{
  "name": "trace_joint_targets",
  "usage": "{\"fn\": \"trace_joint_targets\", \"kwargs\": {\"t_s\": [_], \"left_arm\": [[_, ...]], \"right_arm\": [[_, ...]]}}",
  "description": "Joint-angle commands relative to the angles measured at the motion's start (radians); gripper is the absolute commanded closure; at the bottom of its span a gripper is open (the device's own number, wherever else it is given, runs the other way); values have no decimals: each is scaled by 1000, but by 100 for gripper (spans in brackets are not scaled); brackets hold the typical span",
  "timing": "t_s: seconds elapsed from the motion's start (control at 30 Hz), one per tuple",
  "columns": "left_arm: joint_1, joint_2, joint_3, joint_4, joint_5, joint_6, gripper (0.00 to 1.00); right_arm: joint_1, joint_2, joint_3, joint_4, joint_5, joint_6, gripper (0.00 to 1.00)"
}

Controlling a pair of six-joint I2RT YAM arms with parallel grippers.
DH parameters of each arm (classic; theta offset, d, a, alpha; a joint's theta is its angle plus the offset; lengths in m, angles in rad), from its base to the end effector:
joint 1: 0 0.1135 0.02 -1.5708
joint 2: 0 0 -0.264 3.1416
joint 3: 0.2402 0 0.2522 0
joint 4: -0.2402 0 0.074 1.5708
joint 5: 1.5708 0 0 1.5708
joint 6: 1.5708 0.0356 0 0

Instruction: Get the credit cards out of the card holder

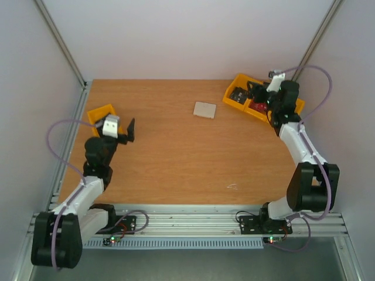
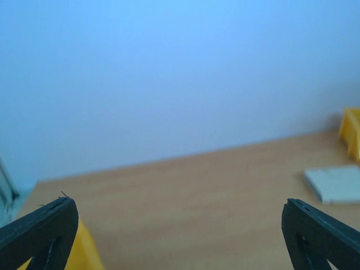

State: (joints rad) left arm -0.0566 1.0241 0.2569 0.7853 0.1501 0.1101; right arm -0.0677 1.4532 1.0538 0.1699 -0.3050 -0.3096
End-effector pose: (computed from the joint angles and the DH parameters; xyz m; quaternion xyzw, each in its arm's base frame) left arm 0.2093 -0.0172 0.2142 0.1115 0.6918 -0.0335 0.7126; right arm 0.3431 -0.0126 0.3111 -0.1871 0.7573 0.0017 0.6257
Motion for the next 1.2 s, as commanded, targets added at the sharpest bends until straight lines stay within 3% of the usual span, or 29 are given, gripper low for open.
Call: {"fn": "trace_joint_targets", "kwargs": {"t_s": [0.0,0.13,0.33,0.53,0.93,0.97,1.17], "left_arm": [[-4,-73,289,-484,65,-29,1],[-4,-62,419,-539,54,-91,1],[-4,-10,501,-579,-34,-327,1],[-10,31,499,-590,96,-490,1],[-26,53,478,-569,116,-488,1],[-26,54,478,-569,119,-485,0],[-28,55,476,-564,162,-475,1]], "right_arm": [[100,149,183,-283,-200,104,21],[178,314,343,-360,-172,214,28],[223,549,553,-533,-92,361,40],[233,752,761,-753,-31,438,48],[249,994,1016,-897,-73,473,51],[249,1007,1032,-907,-81,472,54],[249,1028,1056,-871,-203,454,93]]}}
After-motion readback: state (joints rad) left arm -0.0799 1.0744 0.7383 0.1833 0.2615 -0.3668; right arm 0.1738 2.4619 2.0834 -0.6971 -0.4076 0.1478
